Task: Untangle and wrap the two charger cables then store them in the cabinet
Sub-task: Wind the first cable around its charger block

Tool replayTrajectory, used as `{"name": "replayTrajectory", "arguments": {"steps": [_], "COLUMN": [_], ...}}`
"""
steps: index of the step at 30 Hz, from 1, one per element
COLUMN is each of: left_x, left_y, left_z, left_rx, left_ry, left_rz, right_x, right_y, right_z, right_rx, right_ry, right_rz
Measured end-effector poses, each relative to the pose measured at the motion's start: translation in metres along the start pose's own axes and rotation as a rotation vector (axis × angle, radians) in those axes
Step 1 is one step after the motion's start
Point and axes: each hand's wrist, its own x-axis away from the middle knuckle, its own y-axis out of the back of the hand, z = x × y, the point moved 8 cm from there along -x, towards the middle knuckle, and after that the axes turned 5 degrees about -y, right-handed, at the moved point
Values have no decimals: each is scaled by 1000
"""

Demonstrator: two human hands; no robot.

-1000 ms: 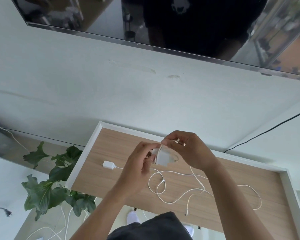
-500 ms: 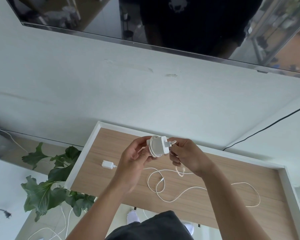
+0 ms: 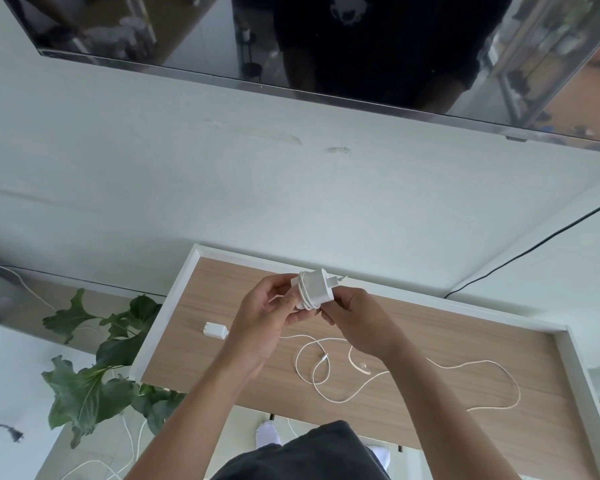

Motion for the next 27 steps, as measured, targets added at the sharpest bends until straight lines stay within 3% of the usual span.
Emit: {"name": "replayTrajectory", "arguments": {"steps": [8, 13, 21, 27], "left_x": [0, -1, 4, 7], "left_y": [18, 14, -13, -20], "left_z": [-14, -17, -17, -19], "left_rx": [-575, -779, -825, -608], "left_ry": [-252, -382, -443, -313], "left_rz": [-172, -70, 207, 285], "right_x": [5, 10, 4, -11], "right_y": [-15, -5, 37, 46], "right_z": [2, 18, 37, 28], "right_rx": [110, 203, 134, -100], "right_ry": [47, 86, 131, 143], "right_rz": [94, 124, 44, 58]}}
